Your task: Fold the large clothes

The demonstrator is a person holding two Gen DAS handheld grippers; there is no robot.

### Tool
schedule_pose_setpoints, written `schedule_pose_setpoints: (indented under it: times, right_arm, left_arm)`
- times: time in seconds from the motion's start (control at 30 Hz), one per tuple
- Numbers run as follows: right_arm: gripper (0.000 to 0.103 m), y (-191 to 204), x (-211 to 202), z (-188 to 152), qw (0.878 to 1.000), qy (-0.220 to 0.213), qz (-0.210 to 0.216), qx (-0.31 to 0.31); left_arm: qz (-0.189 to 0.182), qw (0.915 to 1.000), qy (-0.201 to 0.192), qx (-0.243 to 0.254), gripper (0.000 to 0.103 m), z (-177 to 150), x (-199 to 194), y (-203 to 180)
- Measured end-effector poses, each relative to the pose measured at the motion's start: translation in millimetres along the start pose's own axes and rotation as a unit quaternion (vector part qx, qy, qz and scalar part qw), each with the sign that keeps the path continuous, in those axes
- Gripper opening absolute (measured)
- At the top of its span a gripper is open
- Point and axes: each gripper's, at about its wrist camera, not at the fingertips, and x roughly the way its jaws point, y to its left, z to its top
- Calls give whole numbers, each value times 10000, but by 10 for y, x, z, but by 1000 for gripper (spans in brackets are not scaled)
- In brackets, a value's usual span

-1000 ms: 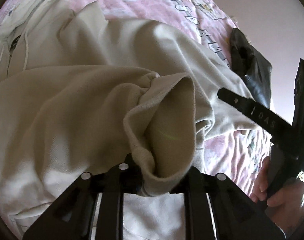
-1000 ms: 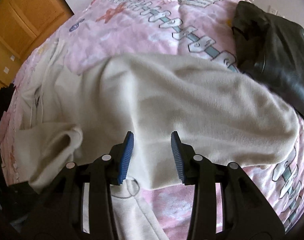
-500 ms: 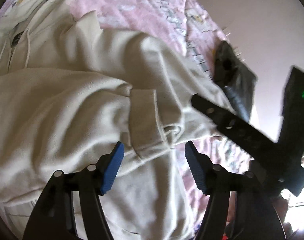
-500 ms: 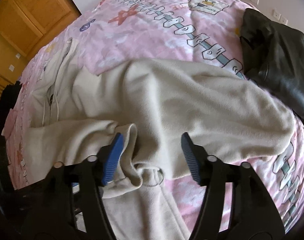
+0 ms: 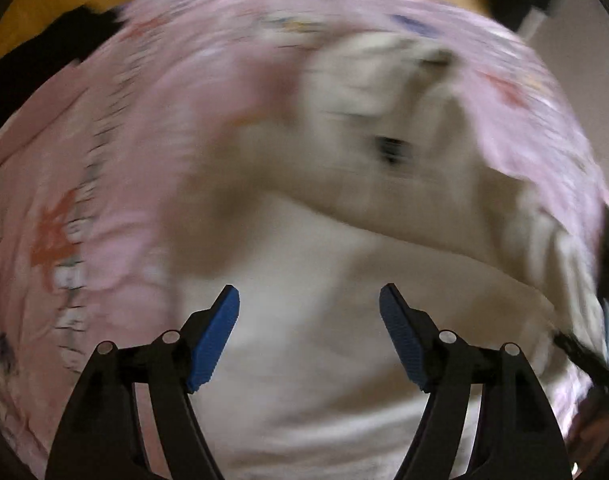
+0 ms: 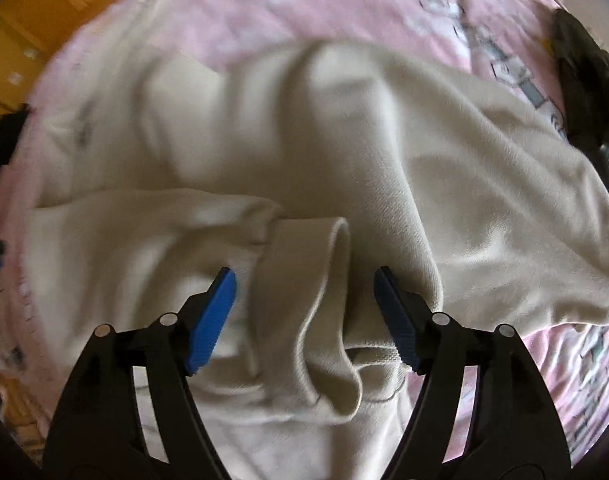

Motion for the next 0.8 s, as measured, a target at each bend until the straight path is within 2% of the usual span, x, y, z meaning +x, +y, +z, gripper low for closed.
schedule_pose_setpoints:
  times: [0.07, 0.1, 0.13, 0.27, 0.4, 0.5, 0.6, 0.67, 0.8]
  right_arm:
    - [66, 59, 51, -10, 9997, 73, -69, -202]
    - [44, 96, 85, -31, 9993, 165, -19, -325]
    - [34, 110, 96, -50, 9992, 195, 95, -330]
    - [6, 221, -63, -185, 9976, -45, 71, -683]
    - [4, 174, -438, -379, 9968, -286, -24, -742]
    - [4, 11, -710, -541, 9974, -344, -125, -625]
    - [4, -120, -782, -699, 9978, -296, -361, -480]
    - [4, -266, -705, -755, 9975, -181, -611, -315]
    - [5, -489, -385, -745, 9985, 166, -497, 175]
  left_arm:
    - [159, 9990, 180, -388, 70, 126, 188, 316]
    - [219, 9980, 265, -526, 70, 161, 265, 407]
    - [265, 9964, 407, -699, 70, 198, 387, 541]
    - [241, 9932, 704, -894, 68, 193, 620, 654]
    - [261, 9937, 752, -793, 68, 159, 647, 594]
    - [20, 9948, 692, -740, 68, 72, 535, 495]
    - [-165, 9958, 690, -573, 68, -59, 456, 315]
    - [-59, 9966, 736, -356, 68, -144, 498, 197]
    - [385, 9945, 967, -84, 68, -366, 756, 134]
